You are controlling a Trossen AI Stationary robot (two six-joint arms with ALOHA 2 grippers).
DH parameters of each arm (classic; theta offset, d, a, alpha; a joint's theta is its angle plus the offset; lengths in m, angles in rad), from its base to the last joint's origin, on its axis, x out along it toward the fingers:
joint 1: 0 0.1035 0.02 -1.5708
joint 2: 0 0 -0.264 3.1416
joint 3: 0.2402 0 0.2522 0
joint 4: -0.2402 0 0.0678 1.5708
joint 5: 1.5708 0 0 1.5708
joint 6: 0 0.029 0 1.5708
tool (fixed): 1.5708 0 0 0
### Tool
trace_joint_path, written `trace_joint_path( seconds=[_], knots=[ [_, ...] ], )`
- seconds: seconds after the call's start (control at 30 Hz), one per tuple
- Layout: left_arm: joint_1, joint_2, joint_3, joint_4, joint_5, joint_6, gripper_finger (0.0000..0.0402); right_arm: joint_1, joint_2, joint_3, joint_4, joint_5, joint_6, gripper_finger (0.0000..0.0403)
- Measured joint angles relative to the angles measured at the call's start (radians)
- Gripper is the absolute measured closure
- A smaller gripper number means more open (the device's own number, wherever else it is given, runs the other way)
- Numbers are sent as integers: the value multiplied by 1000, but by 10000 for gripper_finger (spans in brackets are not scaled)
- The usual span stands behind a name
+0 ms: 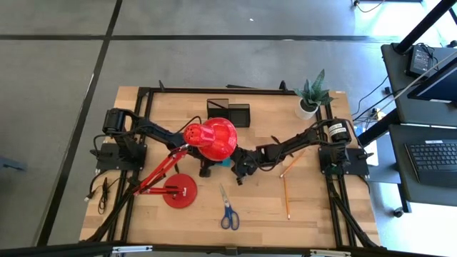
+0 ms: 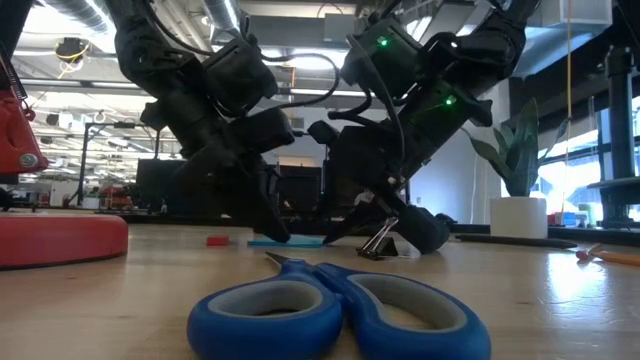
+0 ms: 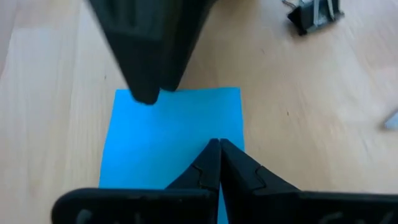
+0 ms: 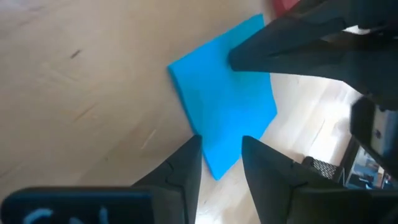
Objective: Pick and place office supplies into organizer
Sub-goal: Put the sticky notes into the desk organizer
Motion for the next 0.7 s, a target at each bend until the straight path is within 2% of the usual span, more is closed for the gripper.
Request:
trace_joint_path(
  seconds=[0.2,0.3,0.37,0.53,0.7],
  knots=[
    [-18,0,0,5,-21,277,399,0,0,0,0,-20,-11,283],
    [-30,0,0,6,-47,326,399,0,0,0,-3,-25,-9,283],
    [-37,0,0,9,-67,282,399,0,-1,0,-5,-28,-4,283],
    [-38,2,-5,35,-72,7,399,0,-1,0,-5,-32,7,283],
    [-43,2,-5,30,-61,-138,398,1,-1,-1,-3,-36,13,283]
  ],
)
